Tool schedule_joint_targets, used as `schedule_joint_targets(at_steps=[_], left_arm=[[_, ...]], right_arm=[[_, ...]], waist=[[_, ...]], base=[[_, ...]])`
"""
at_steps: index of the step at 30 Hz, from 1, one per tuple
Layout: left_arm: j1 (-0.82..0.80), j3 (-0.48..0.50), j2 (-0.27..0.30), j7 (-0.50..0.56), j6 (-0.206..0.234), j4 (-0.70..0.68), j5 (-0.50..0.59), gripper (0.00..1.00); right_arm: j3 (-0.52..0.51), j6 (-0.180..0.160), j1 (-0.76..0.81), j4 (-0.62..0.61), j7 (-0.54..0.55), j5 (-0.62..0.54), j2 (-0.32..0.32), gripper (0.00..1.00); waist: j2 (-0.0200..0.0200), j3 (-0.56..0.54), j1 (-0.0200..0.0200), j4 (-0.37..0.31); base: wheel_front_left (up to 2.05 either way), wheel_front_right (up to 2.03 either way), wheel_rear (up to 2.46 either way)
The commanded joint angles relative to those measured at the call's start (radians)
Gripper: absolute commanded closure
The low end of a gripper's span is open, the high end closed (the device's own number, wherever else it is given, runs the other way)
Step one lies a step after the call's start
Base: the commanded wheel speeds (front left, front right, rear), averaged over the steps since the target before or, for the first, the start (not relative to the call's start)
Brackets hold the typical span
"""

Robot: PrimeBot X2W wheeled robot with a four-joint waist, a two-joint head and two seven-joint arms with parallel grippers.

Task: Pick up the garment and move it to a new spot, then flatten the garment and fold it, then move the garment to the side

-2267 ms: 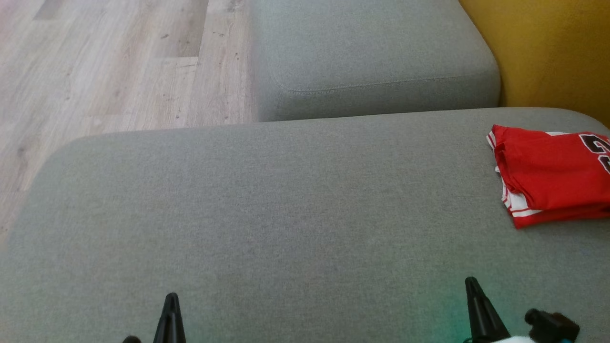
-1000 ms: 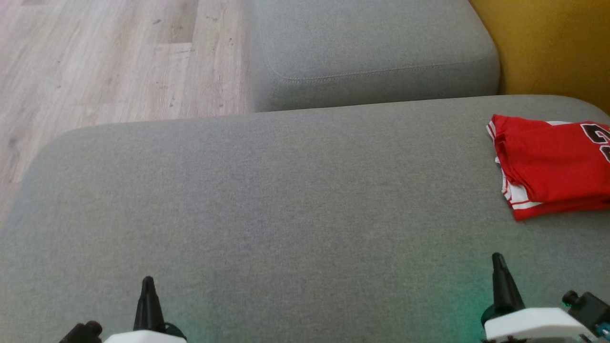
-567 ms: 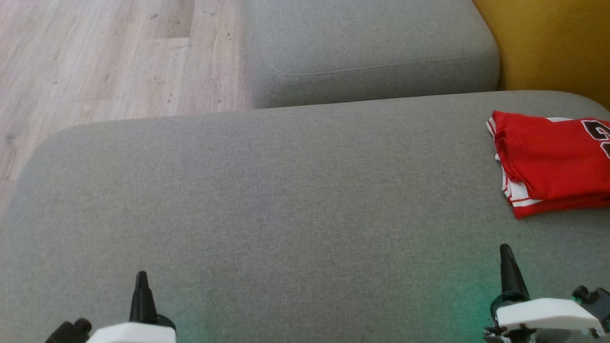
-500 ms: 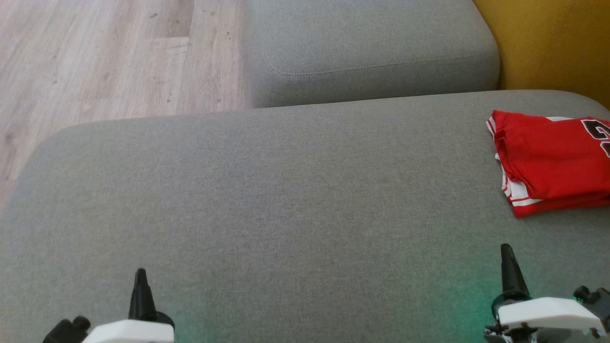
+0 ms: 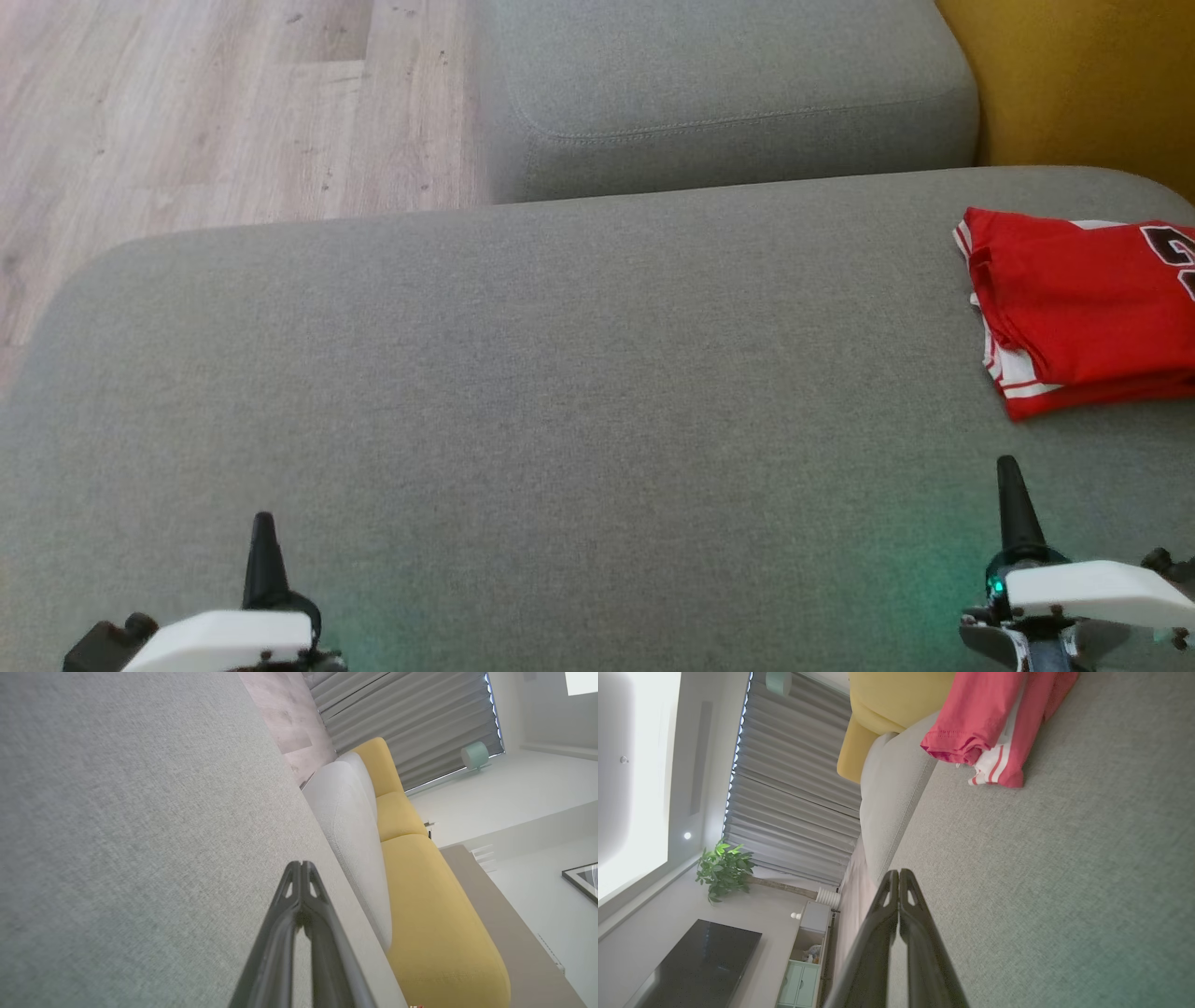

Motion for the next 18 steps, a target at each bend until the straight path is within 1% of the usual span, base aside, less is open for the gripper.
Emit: schedule_joint_targets(at_steps=[1,18], left_arm=[[-0.065,0.032,0.01,0.006,-0.01,-0.026,-0.023,1.0],[-0.11,0.077,0.01,0.06,-0.037,-0.019,-0.221,1.0]], right_arm=[[0.006,0.0,-0.064,-0.038,0.007,0.027,-0.016,1.0],[-0.031,-0.001,-0.107,-0.041,0.06,0.228,-0.015,1.0]], waist=[[0.0,0.001,0.0,0.0],[0.0,0.019,-0.0001,-0.006]], base=[[0.0,0.0,0.0],[0.0,0.0,0.0]])
